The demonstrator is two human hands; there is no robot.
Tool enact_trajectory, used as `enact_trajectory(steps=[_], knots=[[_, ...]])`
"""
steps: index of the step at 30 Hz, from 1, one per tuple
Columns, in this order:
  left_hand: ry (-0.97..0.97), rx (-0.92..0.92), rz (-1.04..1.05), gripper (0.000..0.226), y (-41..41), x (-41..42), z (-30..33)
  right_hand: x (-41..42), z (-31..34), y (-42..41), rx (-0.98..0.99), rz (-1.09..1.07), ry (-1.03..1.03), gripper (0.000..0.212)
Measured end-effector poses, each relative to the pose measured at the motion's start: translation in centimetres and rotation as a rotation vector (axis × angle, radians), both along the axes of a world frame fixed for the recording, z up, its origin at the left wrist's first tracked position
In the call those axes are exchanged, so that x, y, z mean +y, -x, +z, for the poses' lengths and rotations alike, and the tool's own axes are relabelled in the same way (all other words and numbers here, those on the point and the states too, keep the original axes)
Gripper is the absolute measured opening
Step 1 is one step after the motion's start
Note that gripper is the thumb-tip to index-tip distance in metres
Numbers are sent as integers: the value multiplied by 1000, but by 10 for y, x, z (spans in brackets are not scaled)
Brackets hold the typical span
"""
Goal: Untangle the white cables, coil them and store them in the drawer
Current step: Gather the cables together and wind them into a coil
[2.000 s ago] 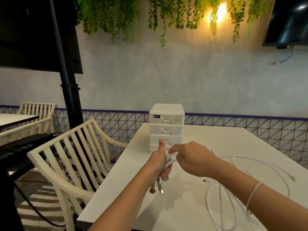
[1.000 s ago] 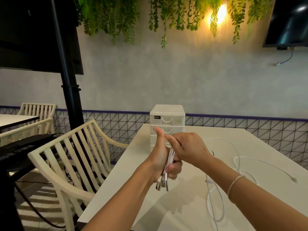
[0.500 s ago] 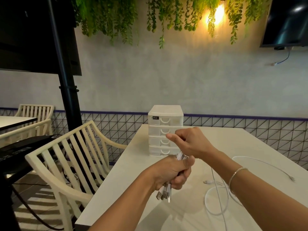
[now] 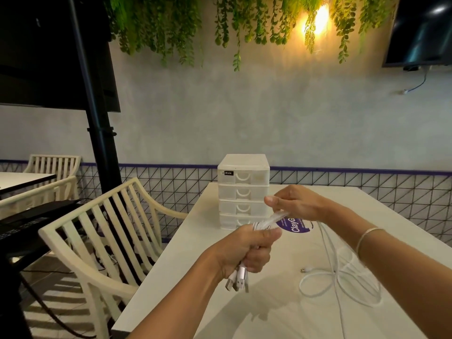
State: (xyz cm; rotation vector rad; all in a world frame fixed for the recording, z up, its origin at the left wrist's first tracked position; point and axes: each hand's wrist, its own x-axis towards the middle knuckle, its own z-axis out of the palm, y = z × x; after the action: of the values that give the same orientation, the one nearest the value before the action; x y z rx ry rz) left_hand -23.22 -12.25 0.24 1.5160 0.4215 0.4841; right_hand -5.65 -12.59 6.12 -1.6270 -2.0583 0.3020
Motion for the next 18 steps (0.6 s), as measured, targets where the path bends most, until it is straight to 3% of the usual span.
enact_trajectory(steps=[2, 5, 8, 11, 13, 15, 18], knots=[[-46, 54, 91, 36, 5, 5, -2, -7, 12, -11, -51, -16, 99, 47], [-190, 174, 169, 46, 4, 9, -3, -16, 28, -17, -63, -11, 193, 27], [-252, 219, 192, 54, -1, 9, -2, -16, 41, -9, -46, -21, 114, 26], [-234, 186, 280, 45, -2, 7, 3, -19, 51, -4, -17, -30, 52, 21], [-190, 123, 348, 38, -1, 6, 7, -23, 52, -7, 27, -3, 69, 21], [-153, 68, 421, 48, -1, 5, 10, -25, 50, -11, 102, 23, 128, 25], [-144, 7, 437, 45, -5, 0, 11, -21, 45, -15, 146, -17, 166, 34]])
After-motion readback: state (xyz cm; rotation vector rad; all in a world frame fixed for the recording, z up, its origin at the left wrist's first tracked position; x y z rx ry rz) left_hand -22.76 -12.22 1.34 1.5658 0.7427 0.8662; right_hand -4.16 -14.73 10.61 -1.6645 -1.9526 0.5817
